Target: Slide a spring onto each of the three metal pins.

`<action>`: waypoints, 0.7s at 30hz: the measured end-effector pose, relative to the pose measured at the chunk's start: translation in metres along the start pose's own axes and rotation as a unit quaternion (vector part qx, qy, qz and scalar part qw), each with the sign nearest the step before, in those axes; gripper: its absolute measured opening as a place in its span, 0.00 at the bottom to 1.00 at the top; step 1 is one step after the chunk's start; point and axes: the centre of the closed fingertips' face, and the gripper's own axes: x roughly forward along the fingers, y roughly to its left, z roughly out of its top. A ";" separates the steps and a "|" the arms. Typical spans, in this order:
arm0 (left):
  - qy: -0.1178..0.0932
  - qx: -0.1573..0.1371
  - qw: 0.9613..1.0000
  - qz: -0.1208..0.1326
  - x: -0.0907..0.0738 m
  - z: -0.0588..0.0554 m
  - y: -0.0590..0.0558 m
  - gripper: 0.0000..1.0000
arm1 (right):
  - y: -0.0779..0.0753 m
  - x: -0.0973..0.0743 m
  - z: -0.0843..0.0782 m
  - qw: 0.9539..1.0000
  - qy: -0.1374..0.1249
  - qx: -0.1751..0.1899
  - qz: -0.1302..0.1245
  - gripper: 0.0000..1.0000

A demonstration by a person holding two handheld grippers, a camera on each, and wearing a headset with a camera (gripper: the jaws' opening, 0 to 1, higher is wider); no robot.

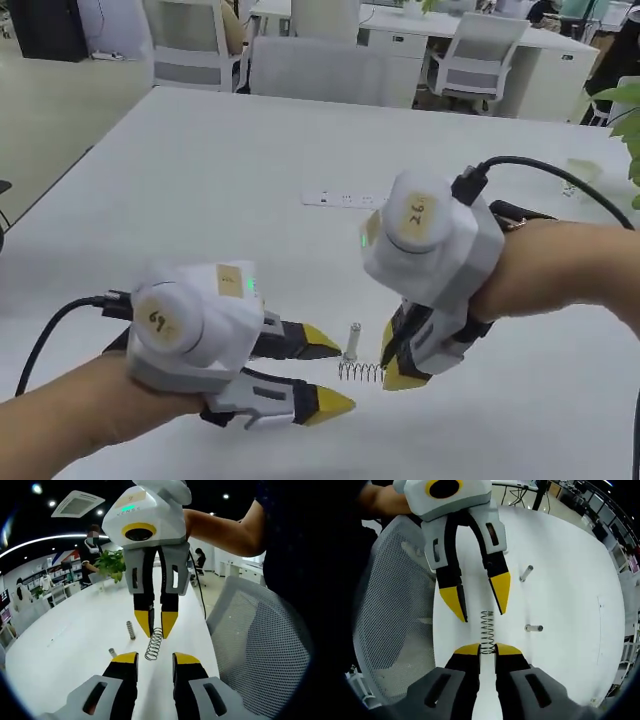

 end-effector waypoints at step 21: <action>0.015 0.023 0.999 -0.021 0.006 -0.003 -0.007 0.03 | 0.009 -0.006 0.003 1.000 0.004 -0.020 0.017 0.08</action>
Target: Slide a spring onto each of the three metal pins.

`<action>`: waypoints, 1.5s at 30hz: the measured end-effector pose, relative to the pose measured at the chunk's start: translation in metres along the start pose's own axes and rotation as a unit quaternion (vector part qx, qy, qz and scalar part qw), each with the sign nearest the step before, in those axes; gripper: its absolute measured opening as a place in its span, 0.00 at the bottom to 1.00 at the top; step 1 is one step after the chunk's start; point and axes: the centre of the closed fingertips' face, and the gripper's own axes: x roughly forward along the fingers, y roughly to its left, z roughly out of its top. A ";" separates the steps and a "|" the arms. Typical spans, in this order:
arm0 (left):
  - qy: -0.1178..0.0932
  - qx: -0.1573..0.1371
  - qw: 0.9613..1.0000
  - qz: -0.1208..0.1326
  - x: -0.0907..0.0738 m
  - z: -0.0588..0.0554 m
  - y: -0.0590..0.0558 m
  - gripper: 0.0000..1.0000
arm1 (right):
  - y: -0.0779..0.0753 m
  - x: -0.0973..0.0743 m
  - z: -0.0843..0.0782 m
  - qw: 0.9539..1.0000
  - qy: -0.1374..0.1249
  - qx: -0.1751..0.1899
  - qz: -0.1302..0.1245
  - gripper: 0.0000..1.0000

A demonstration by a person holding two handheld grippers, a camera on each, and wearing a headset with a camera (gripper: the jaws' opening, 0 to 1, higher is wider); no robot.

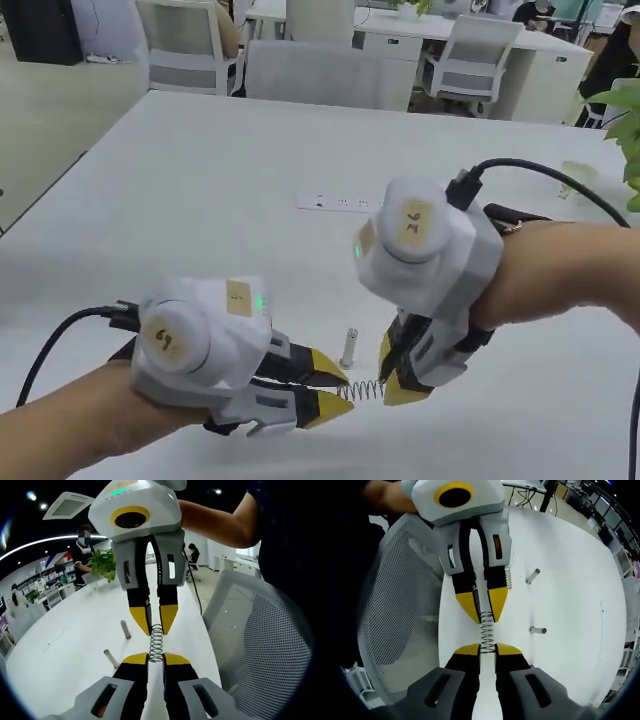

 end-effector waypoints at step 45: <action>-0.038 -0.024 0.999 0.022 -0.007 0.005 0.008 0.02 | -0.005 -0.023 0.044 0.996 -0.091 -0.002 -0.015 0.09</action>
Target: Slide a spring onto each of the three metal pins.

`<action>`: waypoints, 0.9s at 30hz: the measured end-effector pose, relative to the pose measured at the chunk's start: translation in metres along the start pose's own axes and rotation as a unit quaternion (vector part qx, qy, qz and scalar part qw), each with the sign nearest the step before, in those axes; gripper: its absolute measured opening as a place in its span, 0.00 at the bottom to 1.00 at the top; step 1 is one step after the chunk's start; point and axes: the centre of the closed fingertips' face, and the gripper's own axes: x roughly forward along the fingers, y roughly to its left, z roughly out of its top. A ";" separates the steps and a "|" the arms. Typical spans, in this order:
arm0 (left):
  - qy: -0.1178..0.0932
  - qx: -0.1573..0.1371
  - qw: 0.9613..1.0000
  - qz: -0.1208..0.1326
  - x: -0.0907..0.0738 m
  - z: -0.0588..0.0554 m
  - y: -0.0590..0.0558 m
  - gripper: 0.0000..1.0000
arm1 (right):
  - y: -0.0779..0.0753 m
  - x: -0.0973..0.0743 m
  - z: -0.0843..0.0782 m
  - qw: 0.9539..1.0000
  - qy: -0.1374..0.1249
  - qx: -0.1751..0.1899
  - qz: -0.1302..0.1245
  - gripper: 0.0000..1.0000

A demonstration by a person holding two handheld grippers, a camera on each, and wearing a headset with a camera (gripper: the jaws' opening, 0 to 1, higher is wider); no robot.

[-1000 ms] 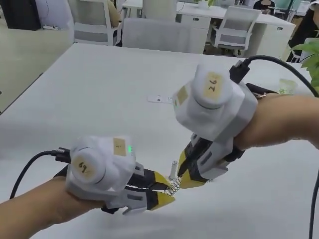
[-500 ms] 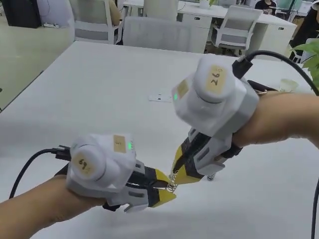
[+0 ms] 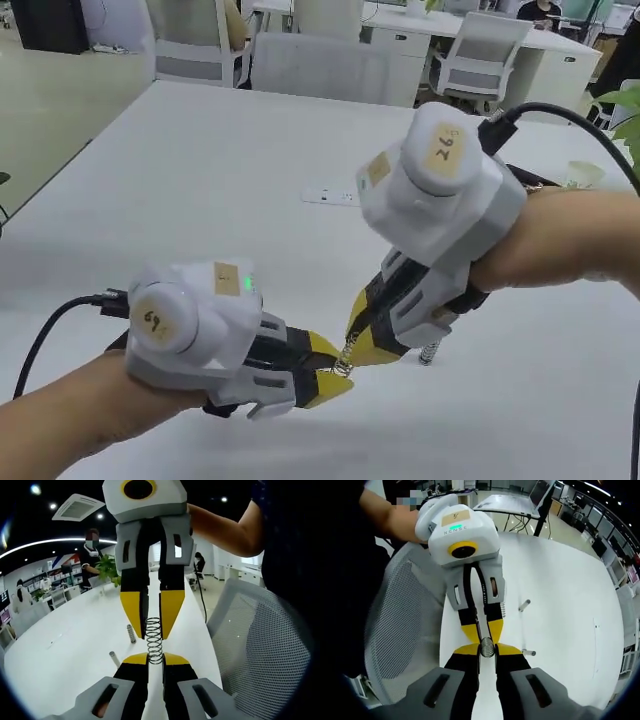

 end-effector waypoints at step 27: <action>-0.015 -0.010 1.000 0.002 0.000 0.012 0.001 0.02 | 0.001 0.006 0.000 1.000 0.004 -0.003 0.006 0.09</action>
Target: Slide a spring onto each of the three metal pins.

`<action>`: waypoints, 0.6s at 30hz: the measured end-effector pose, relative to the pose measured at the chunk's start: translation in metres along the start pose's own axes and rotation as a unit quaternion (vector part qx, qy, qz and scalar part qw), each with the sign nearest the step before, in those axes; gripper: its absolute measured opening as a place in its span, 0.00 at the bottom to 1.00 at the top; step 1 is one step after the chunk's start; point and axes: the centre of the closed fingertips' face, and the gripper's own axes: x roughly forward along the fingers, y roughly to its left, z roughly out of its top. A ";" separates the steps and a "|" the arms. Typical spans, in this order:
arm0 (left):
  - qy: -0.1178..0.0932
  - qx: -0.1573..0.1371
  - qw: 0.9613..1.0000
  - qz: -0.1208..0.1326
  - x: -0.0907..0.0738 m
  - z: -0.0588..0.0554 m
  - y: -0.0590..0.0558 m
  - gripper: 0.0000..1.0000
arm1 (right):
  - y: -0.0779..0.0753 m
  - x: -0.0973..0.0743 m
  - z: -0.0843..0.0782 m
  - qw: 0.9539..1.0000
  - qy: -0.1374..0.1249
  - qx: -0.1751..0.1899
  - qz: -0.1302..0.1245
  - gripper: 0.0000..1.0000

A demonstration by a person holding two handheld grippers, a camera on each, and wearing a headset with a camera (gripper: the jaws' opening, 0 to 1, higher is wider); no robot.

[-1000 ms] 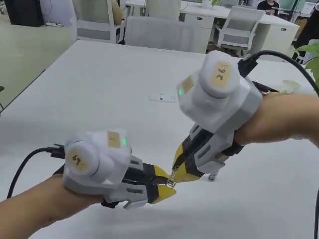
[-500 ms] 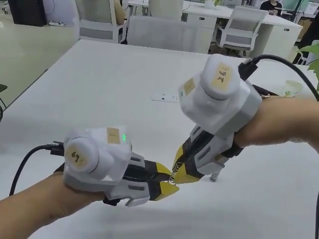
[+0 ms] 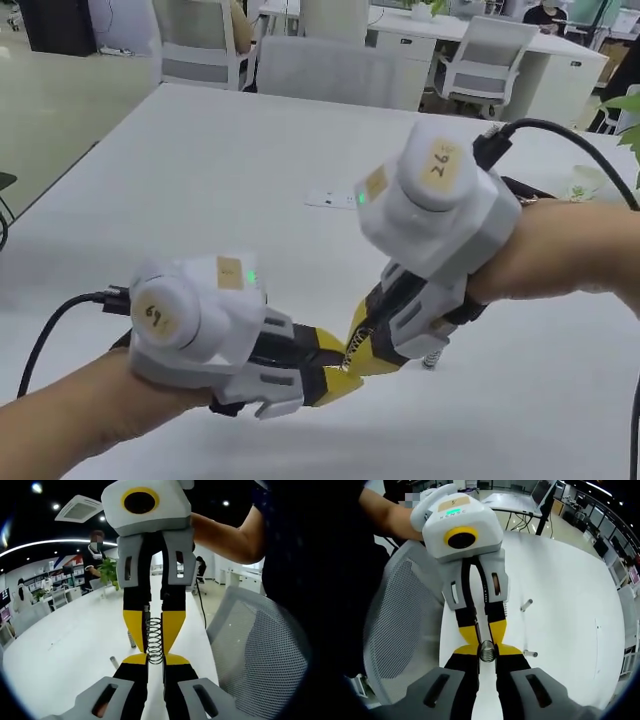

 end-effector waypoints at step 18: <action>0.014 -0.036 0.999 0.020 -0.020 -0.020 0.007 0.19 | -0.005 -0.001 -0.006 1.000 0.009 0.004 -0.006 0.09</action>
